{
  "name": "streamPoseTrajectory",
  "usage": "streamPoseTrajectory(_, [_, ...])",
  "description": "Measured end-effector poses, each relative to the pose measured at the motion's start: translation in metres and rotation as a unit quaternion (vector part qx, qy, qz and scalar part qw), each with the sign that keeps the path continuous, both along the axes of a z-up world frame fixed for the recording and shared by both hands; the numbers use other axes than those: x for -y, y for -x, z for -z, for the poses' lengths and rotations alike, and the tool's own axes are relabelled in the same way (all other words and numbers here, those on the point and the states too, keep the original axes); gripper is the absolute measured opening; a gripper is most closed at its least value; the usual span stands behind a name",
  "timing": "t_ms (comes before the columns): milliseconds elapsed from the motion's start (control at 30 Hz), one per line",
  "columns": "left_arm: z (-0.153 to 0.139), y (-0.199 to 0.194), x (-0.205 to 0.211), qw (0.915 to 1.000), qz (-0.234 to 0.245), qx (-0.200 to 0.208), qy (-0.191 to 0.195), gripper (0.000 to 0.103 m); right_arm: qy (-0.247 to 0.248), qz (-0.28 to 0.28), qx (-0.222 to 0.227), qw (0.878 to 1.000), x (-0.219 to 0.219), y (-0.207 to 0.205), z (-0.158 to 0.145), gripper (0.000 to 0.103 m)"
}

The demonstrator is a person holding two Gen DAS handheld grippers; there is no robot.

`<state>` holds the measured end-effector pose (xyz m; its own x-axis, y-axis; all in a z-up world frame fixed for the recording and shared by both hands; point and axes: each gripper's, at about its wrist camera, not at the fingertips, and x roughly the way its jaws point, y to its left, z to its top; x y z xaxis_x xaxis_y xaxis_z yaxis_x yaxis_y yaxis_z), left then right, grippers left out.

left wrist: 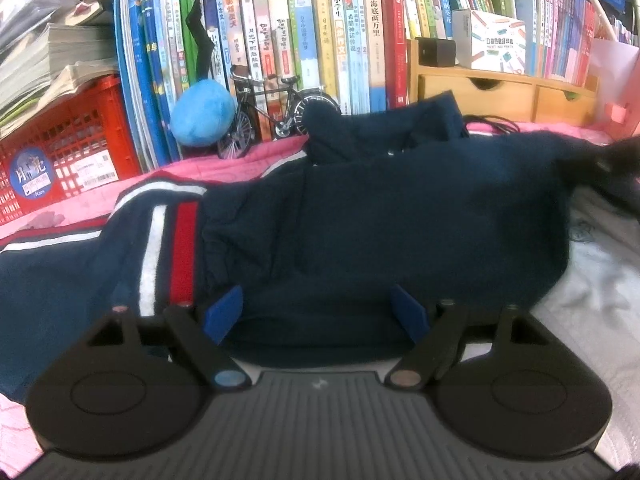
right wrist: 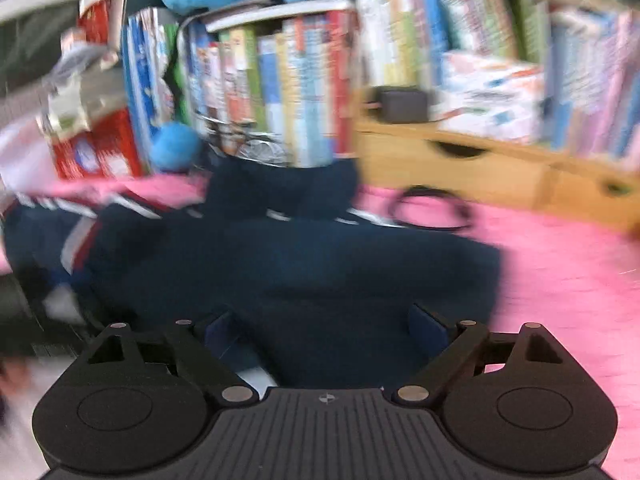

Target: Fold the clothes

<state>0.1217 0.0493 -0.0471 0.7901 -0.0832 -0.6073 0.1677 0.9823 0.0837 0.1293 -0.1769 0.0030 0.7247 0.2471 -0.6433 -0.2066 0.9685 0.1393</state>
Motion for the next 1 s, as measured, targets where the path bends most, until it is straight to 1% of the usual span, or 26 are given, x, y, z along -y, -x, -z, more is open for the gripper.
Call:
streamPoseTrajectory(33, [0.0,0.0,0.0,1.0,0.0,0.0,0.0,0.083,-0.024,-0.017,-0.016,0.999,-0.008,-0.007,-0.001,0.092])
streamPoseTrajectory(67, [0.0,0.0,-0.001,1.0,0.0,0.0,0.0,0.083,-0.034,-0.043,-0.034,0.998,-0.015,-0.012,-0.004,0.094])
streamPoseTrajectory(100, [0.0,0.0,-0.001,1.0,0.0,0.0,0.0,0.083,-0.02,-0.071,-0.045,0.996,-0.022,-0.015,-0.008,0.094])
streamPoseTrajectory(133, [0.0,0.0,-0.001,1.0,0.001,-0.001,0.002,0.083,0.013,-0.088,-0.041,0.995,-0.028,-0.011,-0.011,0.094])
streamPoseTrajectory(167, [0.0,0.0,-0.002,1.0,0.001,-0.001,0.003,0.083,0.055,-0.092,-0.028,0.994,-0.03,-0.004,-0.011,0.097])
streamPoseTrajectory(200, [0.0,-0.001,-0.002,1.0,0.001,-0.002,0.005,0.083,0.093,-0.093,-0.021,0.991,-0.029,0.002,-0.01,0.1])
streamPoseTrajectory(233, [0.0,-0.001,-0.002,1.0,0.001,-0.002,0.006,0.083,0.119,-0.086,-0.026,0.989,-0.023,0.007,-0.004,0.1])
streamPoseTrajectory(267, [0.0,-0.001,-0.003,1.0,0.001,-0.003,0.008,0.083,0.139,-0.065,-0.039,0.987,-0.012,0.011,0.004,0.1])
streamPoseTrajectory(333, [0.0,-0.001,-0.004,0.9999,0.003,-0.005,0.012,0.084,0.183,0.001,-0.074,0.98,0.02,0.014,0.026,0.1])
streamPoseTrajectory(367, [0.0,-0.001,-0.004,0.9999,0.004,-0.006,0.014,0.085,0.196,0.031,-0.075,0.977,0.036,0.017,0.035,0.102])
streamPoseTrajectory(400, [0.0,-0.002,-0.004,0.9998,0.007,-0.007,0.016,0.086,0.195,0.059,-0.064,0.977,0.052,0.022,0.039,0.102])
streamPoseTrajectory(467, [0.0,-0.002,-0.004,0.9998,0.009,-0.008,0.016,0.088,0.184,0.115,-0.07,0.974,0.082,0.03,0.038,0.102])
streamPoseTrajectory(500, [0.0,-0.002,-0.003,0.9998,0.01,-0.008,0.016,0.089,0.184,0.139,-0.079,0.97,0.089,0.033,0.034,0.101])
streamPoseTrajectory(533, [0.0,-0.002,-0.003,0.9998,0.011,-0.009,0.016,0.089,0.191,0.147,-0.083,0.967,0.09,0.037,0.03,0.101])
streamPoseTrajectory(567, [0.0,-0.002,-0.003,0.9998,0.011,-0.009,0.016,0.089,0.2,0.142,-0.076,0.967,0.086,0.041,0.022,0.1])
streamPoseTrajectory(600, [0.0,-0.002,-0.004,0.9998,0.011,-0.009,0.017,0.089,0.2,0.129,-0.062,0.969,0.078,0.044,0.014,0.1])
streamPoseTrajectory(633, [0.0,-0.002,-0.004,0.9998,0.011,-0.009,0.017,0.089,0.185,0.11,-0.044,0.975,0.069,0.045,0.005,0.1])
streamPoseTrajectory(700, [0.0,-0.002,-0.004,0.9997,0.011,-0.01,0.017,0.089,0.124,0.072,-0.009,0.99,0.047,0.037,-0.008,0.101])
streamPoseTrajectory(767, [0.0,-0.002,-0.004,0.9997,0.011,-0.01,0.018,0.089,0.062,0.039,0.022,0.997,0.021,0.02,-0.01,0.101])
streamPoseTrajectory(833, [0.0,-0.003,-0.005,0.9997,0.011,-0.011,0.02,0.089,0.012,0.016,0.051,0.999,-0.006,-0.005,-0.002,0.101])
streamPoseTrajectory(933, [-0.001,-0.003,-0.006,0.9996,0.011,-0.012,0.023,0.089,-0.036,0.004,0.053,0.998,-0.036,-0.044,0.02,0.101])
streamPoseTrajectory(967, [-0.001,-0.003,-0.006,0.9996,0.011,-0.012,0.024,0.089,-0.044,0.003,0.049,0.998,-0.043,-0.055,0.027,0.101])
streamPoseTrajectory(1000, [-0.001,-0.004,-0.006,0.9996,0.011,-0.012,0.024,0.089,-0.033,0.007,0.038,0.999,-0.045,-0.062,0.037,0.101])
